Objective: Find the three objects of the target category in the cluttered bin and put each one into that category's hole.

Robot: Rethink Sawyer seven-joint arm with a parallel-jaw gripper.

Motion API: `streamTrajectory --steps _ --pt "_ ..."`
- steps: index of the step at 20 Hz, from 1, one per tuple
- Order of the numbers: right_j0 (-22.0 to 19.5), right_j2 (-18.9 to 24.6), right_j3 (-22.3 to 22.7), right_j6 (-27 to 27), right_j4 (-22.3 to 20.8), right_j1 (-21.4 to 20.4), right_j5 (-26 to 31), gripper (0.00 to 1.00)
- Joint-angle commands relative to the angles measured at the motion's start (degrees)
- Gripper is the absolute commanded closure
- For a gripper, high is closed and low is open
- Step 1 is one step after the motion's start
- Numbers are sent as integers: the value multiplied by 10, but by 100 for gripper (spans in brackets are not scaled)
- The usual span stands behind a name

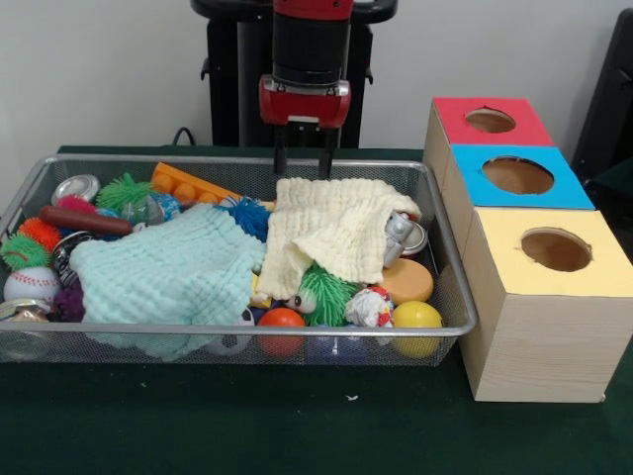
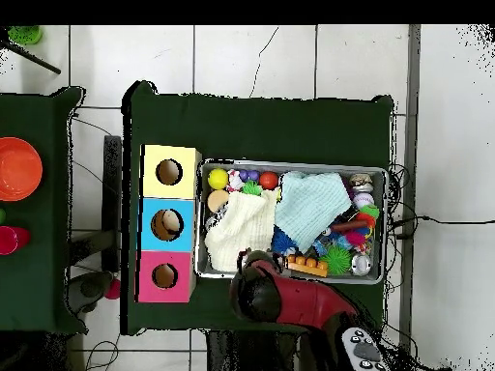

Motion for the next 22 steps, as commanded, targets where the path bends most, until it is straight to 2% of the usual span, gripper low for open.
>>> streamTrajectory --steps 1,12,22 --pt "-27 66 -19 109 15 9 -35 0" --pt "-18 62 -34 129 23 61 -89 0" --pt "40 24 -78 127 62 129 -134 0"
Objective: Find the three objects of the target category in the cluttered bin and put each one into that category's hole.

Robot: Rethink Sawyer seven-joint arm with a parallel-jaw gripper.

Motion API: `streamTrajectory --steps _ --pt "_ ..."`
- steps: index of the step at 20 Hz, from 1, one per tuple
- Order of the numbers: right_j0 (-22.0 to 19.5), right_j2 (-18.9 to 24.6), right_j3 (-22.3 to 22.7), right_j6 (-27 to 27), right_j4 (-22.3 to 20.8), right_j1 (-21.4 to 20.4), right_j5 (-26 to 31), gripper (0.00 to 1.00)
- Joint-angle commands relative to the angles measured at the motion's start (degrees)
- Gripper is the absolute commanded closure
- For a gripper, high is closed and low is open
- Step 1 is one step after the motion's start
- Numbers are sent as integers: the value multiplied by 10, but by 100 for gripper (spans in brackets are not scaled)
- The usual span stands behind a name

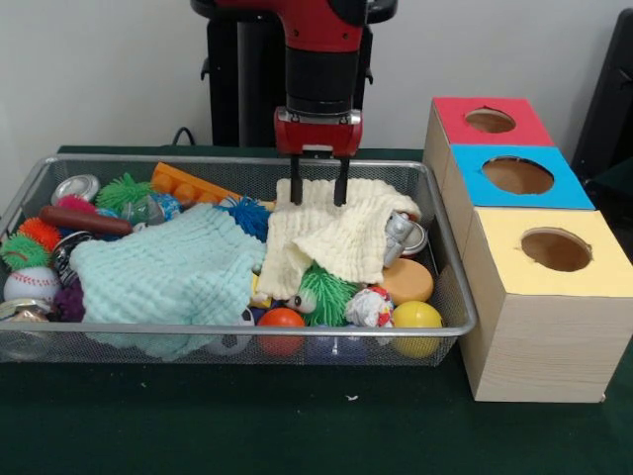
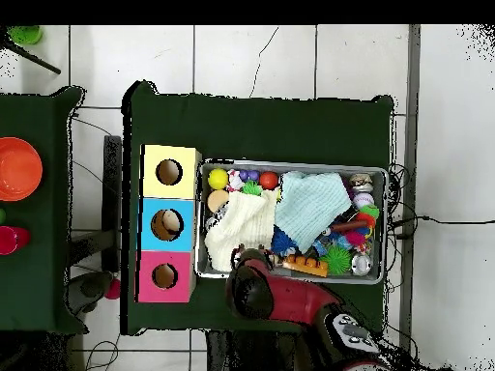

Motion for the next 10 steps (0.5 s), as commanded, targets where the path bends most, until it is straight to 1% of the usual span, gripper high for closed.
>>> streamTrajectory --steps 1,6,10 --pt "38 9 -81 124 50 67 -46 0" --pt "46 0 -100 114 59 99 -62 0" --pt "66 -23 -131 90 62 133 -53 0"
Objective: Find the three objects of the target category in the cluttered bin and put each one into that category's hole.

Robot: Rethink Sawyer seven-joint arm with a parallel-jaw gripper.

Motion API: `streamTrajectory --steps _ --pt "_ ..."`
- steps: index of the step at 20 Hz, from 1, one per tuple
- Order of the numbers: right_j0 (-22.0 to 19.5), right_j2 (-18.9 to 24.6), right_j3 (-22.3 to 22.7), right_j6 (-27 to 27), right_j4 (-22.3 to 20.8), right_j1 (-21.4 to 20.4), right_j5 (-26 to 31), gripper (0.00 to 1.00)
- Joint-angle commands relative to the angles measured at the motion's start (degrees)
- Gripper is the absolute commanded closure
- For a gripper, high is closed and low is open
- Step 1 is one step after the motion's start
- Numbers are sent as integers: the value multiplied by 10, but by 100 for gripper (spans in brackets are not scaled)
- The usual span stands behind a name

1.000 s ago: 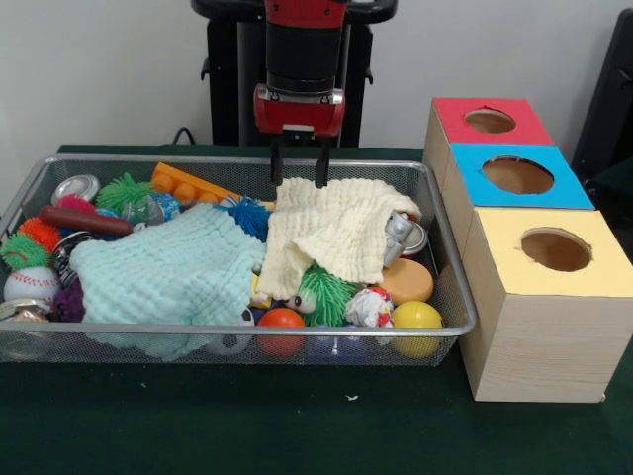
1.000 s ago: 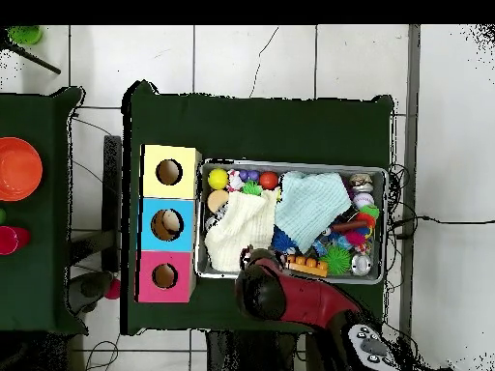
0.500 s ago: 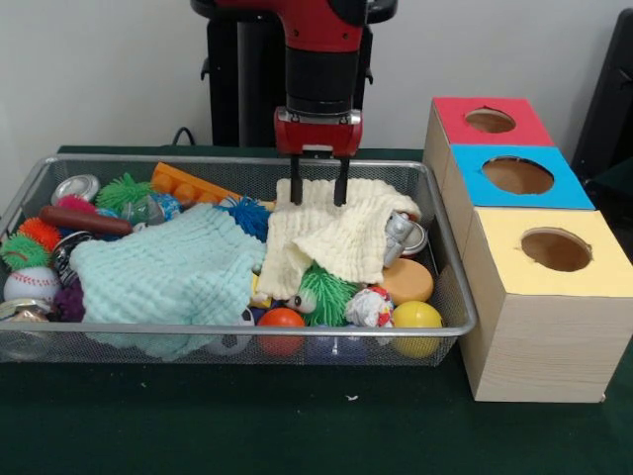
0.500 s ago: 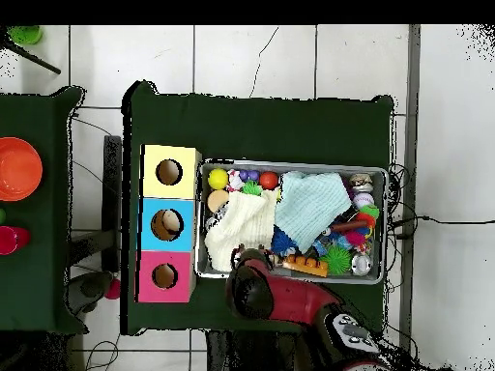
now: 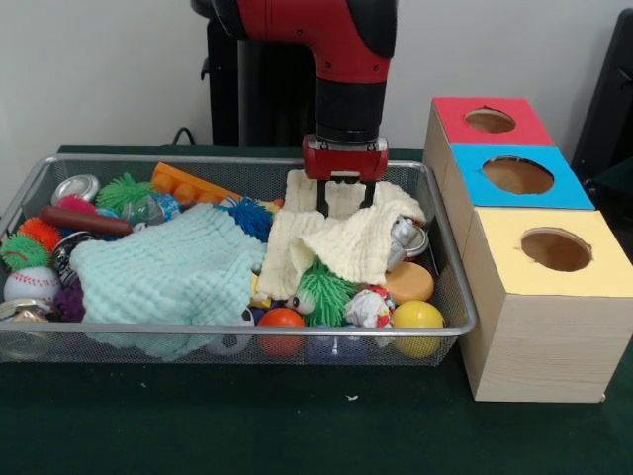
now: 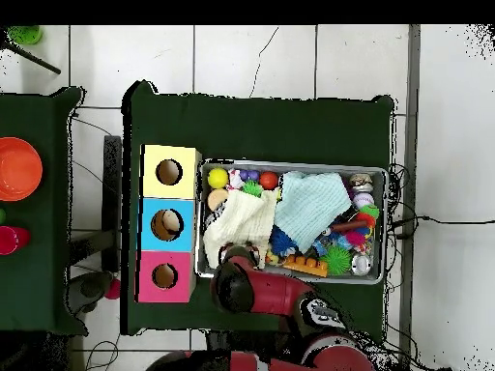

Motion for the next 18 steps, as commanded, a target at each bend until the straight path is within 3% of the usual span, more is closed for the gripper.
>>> streamTrajectory --steps 1,10,11,15,18 --pt "22 -18 -108 85 36 82 -11 0" --pt "44 -63 -135 78 30 111 -3 0" --pt "46 -66 -136 84 35 112 1 100" --pt "51 -73 -135 76 23 96 -5 100" --pt "33 -59 -122 61 9 61 51 100"
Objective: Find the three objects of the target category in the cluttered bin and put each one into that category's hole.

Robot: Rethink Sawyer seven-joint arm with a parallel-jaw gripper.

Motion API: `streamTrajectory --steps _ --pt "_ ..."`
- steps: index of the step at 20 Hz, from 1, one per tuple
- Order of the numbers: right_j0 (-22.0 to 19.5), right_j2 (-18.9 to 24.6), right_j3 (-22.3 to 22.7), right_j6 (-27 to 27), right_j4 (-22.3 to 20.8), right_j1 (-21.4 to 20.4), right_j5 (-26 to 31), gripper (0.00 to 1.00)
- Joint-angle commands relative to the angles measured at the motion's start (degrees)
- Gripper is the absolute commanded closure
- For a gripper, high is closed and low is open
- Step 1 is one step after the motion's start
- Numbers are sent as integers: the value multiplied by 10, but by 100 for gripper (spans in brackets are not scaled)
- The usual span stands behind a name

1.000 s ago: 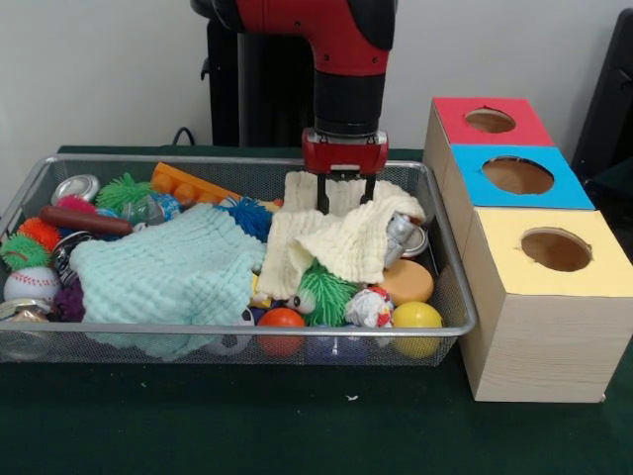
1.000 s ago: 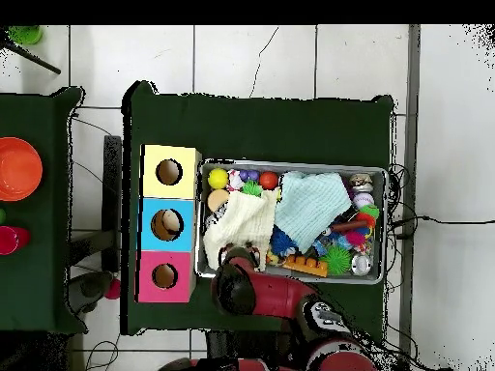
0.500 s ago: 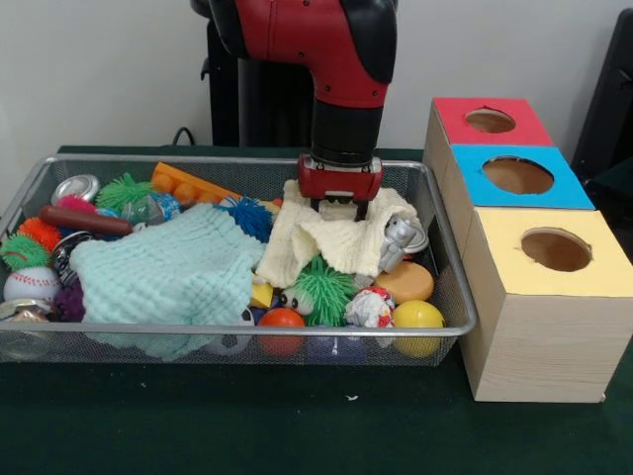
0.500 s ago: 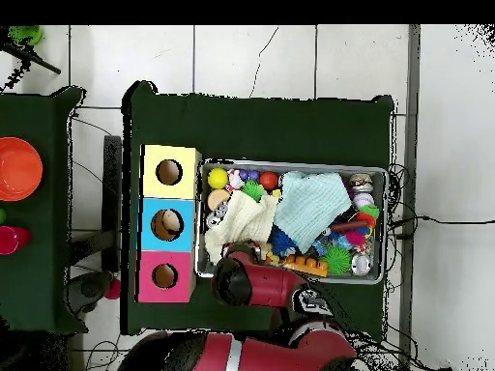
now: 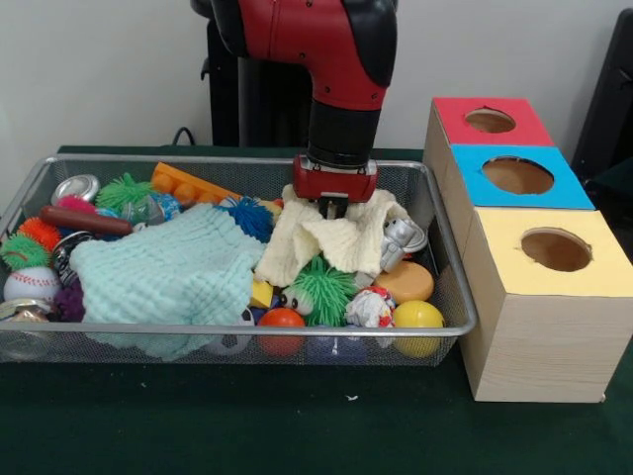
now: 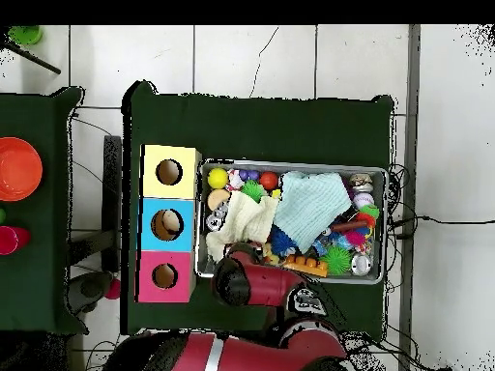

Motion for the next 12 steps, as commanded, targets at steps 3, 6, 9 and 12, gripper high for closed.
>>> streamTrajectory --steps 3,6,9,12 --pt "-26 -3 -58 43 -7 -22 92 100" --pt "-27 -17 -48 26 -24 -52 114 100" --pt "-20 -45 -53 -8 -48 -86 158 100" --pt "-41 -41 -51 -29 -79 -123 187 100"
